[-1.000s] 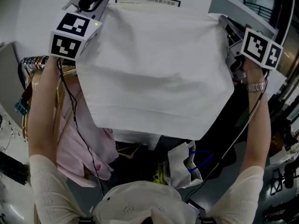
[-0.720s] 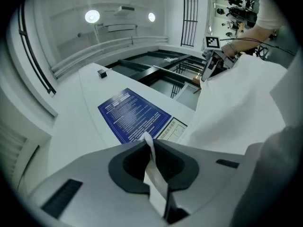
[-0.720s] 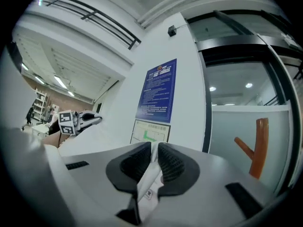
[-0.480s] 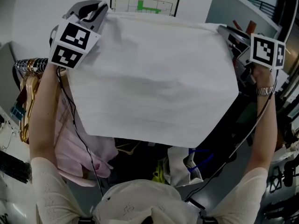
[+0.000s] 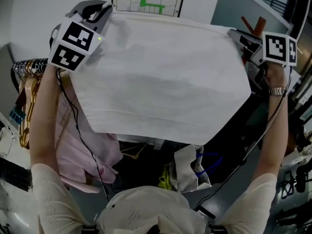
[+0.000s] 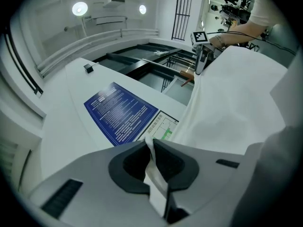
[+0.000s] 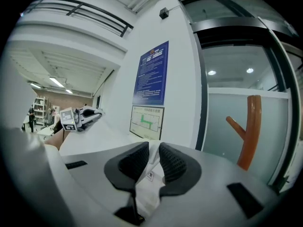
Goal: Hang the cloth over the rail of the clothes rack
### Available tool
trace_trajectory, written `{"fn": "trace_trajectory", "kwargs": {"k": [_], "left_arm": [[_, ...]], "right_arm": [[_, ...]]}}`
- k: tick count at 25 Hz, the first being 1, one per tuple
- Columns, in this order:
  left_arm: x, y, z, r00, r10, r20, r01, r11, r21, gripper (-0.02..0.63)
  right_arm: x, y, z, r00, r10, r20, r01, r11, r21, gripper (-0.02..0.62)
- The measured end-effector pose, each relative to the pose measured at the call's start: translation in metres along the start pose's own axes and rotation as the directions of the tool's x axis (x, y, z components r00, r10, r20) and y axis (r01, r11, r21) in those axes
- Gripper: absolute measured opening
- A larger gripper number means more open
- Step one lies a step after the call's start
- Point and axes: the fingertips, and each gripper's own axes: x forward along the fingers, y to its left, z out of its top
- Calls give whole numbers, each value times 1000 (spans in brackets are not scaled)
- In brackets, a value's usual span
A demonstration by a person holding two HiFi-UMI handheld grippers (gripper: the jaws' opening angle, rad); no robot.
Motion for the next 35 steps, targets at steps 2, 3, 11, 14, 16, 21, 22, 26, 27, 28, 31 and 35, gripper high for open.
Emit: {"fn": "trace_trajectory", "kwargs": {"k": [2,3,11,14,16,21,22,26,27,28,31,35], "left_arm": [[1,-1,-2,1000,0,-9,0,1000,7,26],[1,-1,-4,1000,1,-18,-1,1000,7,26],[-1,-1,-5,1000,-15,-5,15,1000,7,26],[-3,-1,1,1000,-7,23,7,1000,6,26],[-5,0,5,999,8,42,-8,1000,9,26],[-7,3,10,997,19,71,-19,1000,6,26],[-8,4,11,997,20,78,-20,1000,2,26],[-10,6,11,994,-3,105,9,998,-59,26],[-11,6,11,993,-17,113,26,997,-76,26],[-12,7,11,992,-33,121,44,995,-89,26],[-17,15,18,986,-68,151,84,991,-100,26],[-22,14,24,974,-137,180,154,984,-87,26]], "right_arm": [[-2,-1,1,1000,-8,-1,8,1000,-8,67],[-3,-3,1,1000,-16,6,16,1000,-5,71],[-21,-17,12,989,-79,128,85,996,-38,72],[-23,20,28,982,-33,184,70,978,-195,72],[-23,68,45,974,67,215,0,954,-299,72],[10,194,83,916,292,274,-165,900,-404,72],[22,214,87,910,311,273,-179,890,-419,72],[73,283,98,910,360,205,-212,831,-515,72],[86,292,100,917,351,190,-204,820,-535,73],[99,296,101,927,337,166,-196,810,-552,73],[133,296,93,953,293,82,-197,799,-568,74],[156,290,83,942,330,64,-249,812,-528,74]]}}
